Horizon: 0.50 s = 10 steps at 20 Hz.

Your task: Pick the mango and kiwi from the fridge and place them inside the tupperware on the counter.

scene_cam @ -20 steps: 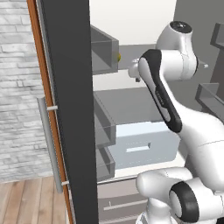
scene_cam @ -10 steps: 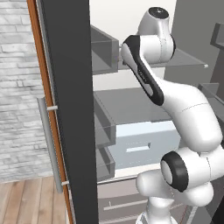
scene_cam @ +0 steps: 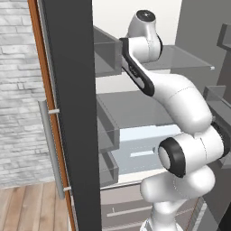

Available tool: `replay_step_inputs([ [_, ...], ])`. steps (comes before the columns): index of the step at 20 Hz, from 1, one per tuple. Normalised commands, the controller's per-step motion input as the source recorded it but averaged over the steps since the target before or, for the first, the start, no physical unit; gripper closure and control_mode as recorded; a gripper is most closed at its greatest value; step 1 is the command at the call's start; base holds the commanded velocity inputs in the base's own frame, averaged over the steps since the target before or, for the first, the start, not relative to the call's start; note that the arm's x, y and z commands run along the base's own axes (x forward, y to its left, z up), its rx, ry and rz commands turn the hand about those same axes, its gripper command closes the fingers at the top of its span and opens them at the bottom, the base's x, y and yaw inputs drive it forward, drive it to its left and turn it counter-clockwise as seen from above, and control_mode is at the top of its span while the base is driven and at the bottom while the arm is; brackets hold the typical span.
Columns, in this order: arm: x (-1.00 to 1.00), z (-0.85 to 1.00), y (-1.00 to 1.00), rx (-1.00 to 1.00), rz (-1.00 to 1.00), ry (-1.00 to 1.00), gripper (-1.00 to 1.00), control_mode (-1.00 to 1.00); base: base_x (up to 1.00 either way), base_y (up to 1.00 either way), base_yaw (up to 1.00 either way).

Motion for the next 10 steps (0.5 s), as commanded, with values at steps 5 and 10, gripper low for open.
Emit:
replay_step_inputs([
  [5, 0.58, 0.0, 0.25, -0.01, -0.03, 0.02, -1.0, -1.0, 0.0, 0.0, 0.0],
  [10, 0.51, 0.0, 0.03, 0.0, 0.0, 0.11, -1.0, -1.0, 0.0, 0.0, 0.0],
])
